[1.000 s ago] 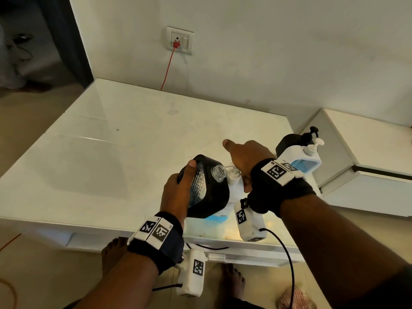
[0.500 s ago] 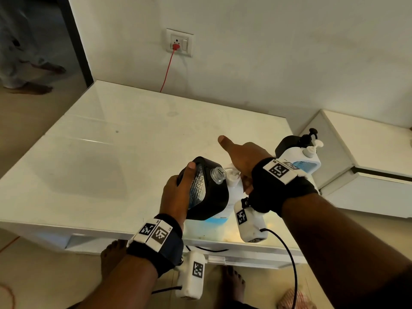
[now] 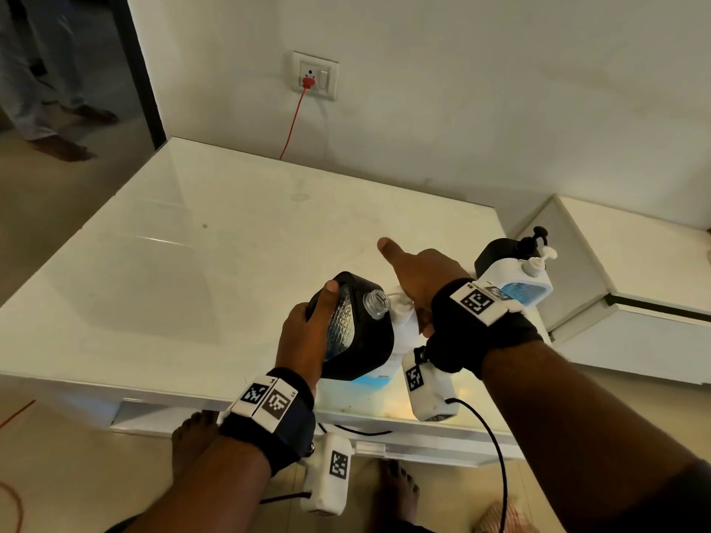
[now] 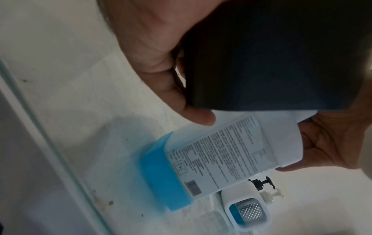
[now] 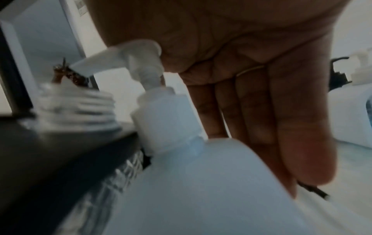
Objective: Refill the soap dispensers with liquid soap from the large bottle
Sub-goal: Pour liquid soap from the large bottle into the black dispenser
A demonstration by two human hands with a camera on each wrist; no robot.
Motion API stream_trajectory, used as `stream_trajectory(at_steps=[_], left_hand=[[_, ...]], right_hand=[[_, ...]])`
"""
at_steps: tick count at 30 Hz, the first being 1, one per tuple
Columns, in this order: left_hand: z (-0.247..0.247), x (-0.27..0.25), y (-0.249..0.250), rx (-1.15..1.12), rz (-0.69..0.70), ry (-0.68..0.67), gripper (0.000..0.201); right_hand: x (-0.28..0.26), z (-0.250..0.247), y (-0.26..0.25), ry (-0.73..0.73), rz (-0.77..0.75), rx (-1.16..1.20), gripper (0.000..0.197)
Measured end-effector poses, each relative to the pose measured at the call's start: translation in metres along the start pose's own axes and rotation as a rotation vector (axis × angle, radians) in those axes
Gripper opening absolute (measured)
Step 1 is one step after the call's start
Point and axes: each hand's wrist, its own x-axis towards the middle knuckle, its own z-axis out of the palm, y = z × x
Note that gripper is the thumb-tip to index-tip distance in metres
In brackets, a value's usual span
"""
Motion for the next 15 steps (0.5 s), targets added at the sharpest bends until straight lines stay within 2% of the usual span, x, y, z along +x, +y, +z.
stream_trajectory(at_steps=[3,7,12,15], left_hand=[[0.0,0.0,0.002,-0.014,-0.011,0.009,0.106],[0.001,-0.002,0.002,0.002,0.0,0.004,0.09],[0.001,-0.001,0.001,0.01,0.004,-0.005,0.092],[0.0,0.0,0.0,0.01,0.004,0.016,0.099]], right_hand=[[-0.003,-0.003,-0.002,-0.025,-0.014,0.021,0.086],[0.004,0.003,0.001,0.032,-0.004,0.008,0.072],[0.011,0.008,0.009,0.1,0.018,-0.018,0.059],[0.009,0.008,0.007,0.082,0.026,-0.03,0.06]])
